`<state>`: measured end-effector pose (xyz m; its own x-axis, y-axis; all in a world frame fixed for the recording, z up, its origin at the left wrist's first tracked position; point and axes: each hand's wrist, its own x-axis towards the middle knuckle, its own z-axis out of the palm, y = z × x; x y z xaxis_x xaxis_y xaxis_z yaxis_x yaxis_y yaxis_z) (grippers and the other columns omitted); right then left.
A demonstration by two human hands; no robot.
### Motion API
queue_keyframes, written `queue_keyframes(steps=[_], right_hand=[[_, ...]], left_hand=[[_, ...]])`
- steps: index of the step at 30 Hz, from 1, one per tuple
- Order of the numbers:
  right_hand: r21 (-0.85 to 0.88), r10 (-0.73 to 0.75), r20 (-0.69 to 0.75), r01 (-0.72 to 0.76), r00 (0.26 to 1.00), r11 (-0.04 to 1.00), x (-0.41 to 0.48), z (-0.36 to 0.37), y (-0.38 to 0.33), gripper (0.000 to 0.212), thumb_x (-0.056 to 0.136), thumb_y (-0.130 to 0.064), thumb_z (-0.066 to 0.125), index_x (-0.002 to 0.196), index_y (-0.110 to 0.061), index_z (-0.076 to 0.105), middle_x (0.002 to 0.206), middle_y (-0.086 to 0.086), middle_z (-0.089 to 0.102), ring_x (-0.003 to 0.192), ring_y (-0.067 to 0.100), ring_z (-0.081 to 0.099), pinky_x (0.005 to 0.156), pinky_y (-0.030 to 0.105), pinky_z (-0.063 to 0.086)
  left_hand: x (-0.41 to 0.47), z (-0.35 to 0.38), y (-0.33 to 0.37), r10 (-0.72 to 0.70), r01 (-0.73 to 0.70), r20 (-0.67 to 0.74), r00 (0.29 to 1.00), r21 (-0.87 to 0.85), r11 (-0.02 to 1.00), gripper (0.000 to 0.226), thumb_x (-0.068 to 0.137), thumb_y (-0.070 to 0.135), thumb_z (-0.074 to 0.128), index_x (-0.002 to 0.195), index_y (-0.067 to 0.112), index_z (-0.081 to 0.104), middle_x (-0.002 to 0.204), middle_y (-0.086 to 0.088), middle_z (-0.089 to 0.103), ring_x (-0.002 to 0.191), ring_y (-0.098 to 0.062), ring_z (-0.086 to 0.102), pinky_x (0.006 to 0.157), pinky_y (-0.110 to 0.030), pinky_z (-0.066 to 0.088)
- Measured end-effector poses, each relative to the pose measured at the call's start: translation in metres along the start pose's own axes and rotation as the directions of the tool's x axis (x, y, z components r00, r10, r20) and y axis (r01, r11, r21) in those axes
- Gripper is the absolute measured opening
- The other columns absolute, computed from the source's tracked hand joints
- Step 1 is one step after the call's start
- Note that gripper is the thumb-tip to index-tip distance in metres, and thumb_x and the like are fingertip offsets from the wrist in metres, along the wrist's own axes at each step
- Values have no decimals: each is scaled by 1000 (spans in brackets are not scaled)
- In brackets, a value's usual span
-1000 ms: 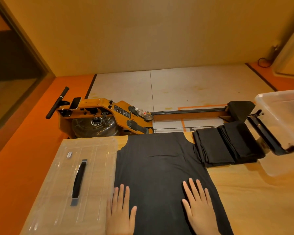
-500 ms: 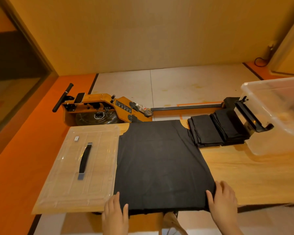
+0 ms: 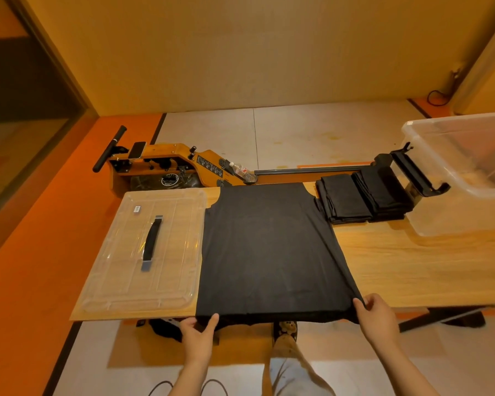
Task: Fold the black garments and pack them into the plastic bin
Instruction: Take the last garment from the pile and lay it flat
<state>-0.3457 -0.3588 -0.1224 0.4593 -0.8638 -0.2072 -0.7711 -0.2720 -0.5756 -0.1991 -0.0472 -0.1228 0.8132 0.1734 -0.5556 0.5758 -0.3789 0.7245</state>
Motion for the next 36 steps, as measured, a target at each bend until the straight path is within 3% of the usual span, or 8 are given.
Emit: queue_keyframes(steps=[9, 12, 16, 19, 25, 28, 31, 36], right_hand=[[312, 25, 115, -60, 993, 948, -20, -20, 4, 33, 97, -21, 53, 70, -5, 43, 63, 12, 46, 62, 26, 45, 62, 36, 37], [413, 51, 113, -93, 992, 906, -27, -23, 4, 30, 98, -23, 51, 75, -6, 42, 68, 11, 43, 65, 24, 41, 60, 35, 33], [517, 138, 211, -230, 968, 824, -34, -26, 4, 20, 95, -24, 57, 88, -6, 53, 87, 15, 60, 79, 25, 56, 63, 34, 45], [498, 103, 400, -311, 911, 810, -40, -31, 8, 23, 89, -27, 67, 95, -5, 64, 94, 16, 69, 88, 30, 66, 71, 38, 53], [219, 111, 768, -421, 630, 880, -48, -49, 15, 65, 61, -38, 89, 112, -7, 63, 108, 12, 70, 100, 30, 67, 88, 41, 55], [311, 45, 712, -372, 701, 875, -55, -69, -3, 46, 71, -32, 79, 106, -5, 65, 98, 10, 73, 96, 27, 67, 91, 41, 52], [472, -47, 559, -272, 828, 838, -59, -92, -32, 19, 89, -21, 64, 96, -4, 66, 92, 14, 72, 87, 24, 67, 71, 29, 49], [601, -92, 324, -130, 941, 789, -47, -121, -81, 19, 99, -15, 49, 95, -7, 65, 84, 10, 68, 77, 22, 65, 61, 28, 47]], left_hand=[[-4, -17, -3, 15, -9, 282, 959, -20, 1000, 37, 97, 23, 54, 128, 3, 58, 121, -11, 64, 118, -28, 55, 105, -40, 42], [-4, -24, -5, 32, -38, 244, 969, 18, 999, 58, 96, 40, 53, 140, 3, 45, 138, -11, 53, 129, -29, 46, 111, -42, 36], [16, -36, -26, 119, -124, 192, 974, 13, 992, 107, 62, 83, 54, 140, 12, 47, 139, -5, 53, 129, -26, 49, 108, -49, 40], [9, -46, -16, 162, -167, 179, 970, 8, 986, 82, 77, 64, 58, 139, 12, 48, 137, -5, 55, 129, -26, 49, 108, -49, 40], [-4, -72, 2, 159, -164, 349, 924, -14, 986, 16, 90, 23, 65, 103, 15, 69, 107, -10, 71, 100, -24, 65, 85, -36, 53], [-9, -90, 17, 178, -170, 372, 911, -55, 984, 13, 92, 19, 62, 99, 13, 71, 101, -12, 73, 95, -27, 68, 75, -33, 52], [-18, -101, 45, 199, -153, 348, 916, -156, 976, 16, 95, 18, 57, 102, 9, 68, 98, -12, 73, 94, -26, 67, 73, -32, 51], [-26, -106, 98, 318, -251, 220, 922, -285, 925, 18, 98, 22, 53, 107, 12, 65, 103, -9, 68, 95, -23, 64, 75, -32, 51]])
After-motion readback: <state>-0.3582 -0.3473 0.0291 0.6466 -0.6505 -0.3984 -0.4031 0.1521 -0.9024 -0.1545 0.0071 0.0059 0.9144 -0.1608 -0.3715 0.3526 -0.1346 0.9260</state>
